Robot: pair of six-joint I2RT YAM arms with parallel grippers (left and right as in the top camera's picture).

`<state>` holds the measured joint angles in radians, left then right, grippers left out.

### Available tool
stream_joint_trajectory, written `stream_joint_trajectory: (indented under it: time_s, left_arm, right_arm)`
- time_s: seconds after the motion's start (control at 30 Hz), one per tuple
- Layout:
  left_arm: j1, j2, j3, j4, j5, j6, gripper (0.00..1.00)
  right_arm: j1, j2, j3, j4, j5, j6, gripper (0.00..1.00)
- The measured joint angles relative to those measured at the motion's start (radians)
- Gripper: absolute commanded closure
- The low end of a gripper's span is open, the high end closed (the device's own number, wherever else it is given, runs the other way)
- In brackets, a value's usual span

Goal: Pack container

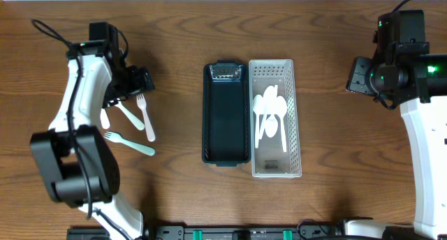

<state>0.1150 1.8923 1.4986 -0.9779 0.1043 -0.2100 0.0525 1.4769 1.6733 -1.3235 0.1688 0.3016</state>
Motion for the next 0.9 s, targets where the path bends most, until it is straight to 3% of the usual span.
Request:
stream_joint_trajectory:
  time_s: [0.9]
  left_arm:
    - [0.000,0.194,0.000,0.125,0.000,0.000,0.02]
  right_arm:
    - [0.000,0.000,-0.001,-0.002,0.000,0.000,0.41]
